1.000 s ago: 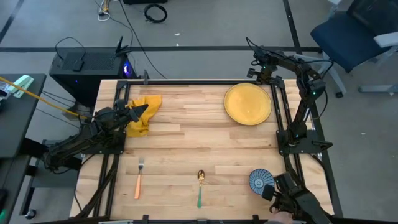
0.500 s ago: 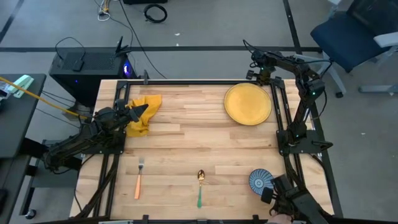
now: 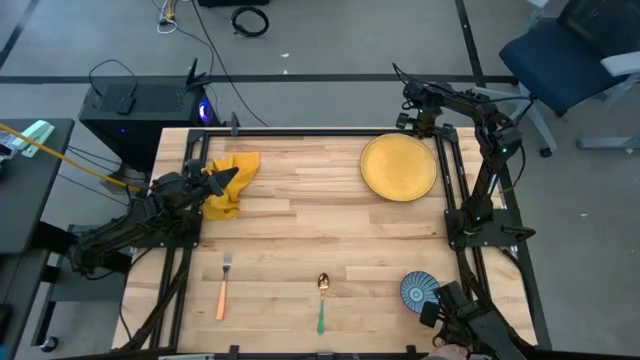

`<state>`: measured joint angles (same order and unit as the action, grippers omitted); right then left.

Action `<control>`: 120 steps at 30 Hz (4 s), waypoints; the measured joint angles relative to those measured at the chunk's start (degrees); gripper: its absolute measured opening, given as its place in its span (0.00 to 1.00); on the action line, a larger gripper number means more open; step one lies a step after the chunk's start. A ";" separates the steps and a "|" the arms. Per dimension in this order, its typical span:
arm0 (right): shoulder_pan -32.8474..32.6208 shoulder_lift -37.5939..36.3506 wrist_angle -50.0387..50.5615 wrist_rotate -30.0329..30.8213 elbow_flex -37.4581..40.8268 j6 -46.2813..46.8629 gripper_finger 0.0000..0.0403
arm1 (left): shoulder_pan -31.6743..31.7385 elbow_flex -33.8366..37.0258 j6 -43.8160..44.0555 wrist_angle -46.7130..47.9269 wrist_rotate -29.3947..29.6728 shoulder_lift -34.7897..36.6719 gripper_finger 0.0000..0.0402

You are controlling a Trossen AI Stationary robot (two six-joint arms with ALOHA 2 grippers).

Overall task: Set table place
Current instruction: Move the gold plate to the center of the table, then put the blue bowl on the gold plate

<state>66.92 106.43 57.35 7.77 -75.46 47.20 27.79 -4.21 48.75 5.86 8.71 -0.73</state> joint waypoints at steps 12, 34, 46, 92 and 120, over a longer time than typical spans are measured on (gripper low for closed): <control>-1.49 2.43 2.03 0.70 -0.17 -0.13 0.00 | -0.02 0.00 -0.09 -0.01 -0.04 0.00 0.09; -11.74 2.56 3.12 -3.58 0.04 -3.87 0.00 | -0.02 -0.02 -1.68 -0.01 -0.02 0.00 0.09; -14.83 2.56 3.12 -3.55 1.31 -1.48 0.00 | -0.02 -0.01 -1.81 -0.01 -0.02 0.00 0.07; -46.74 2.56 -18.10 -15.74 6.49 9.80 0.00 | 0.00 -0.02 -2.01 0.14 -1.29 0.00 0.08; -49.87 -0.10 -30.32 -24.24 2.67 9.98 0.03 | -0.02 -0.02 -1.96 0.33 -1.41 0.00 0.09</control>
<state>17.05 106.33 27.03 -16.47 -72.79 57.18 27.77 -4.23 46.79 6.18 7.30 -0.73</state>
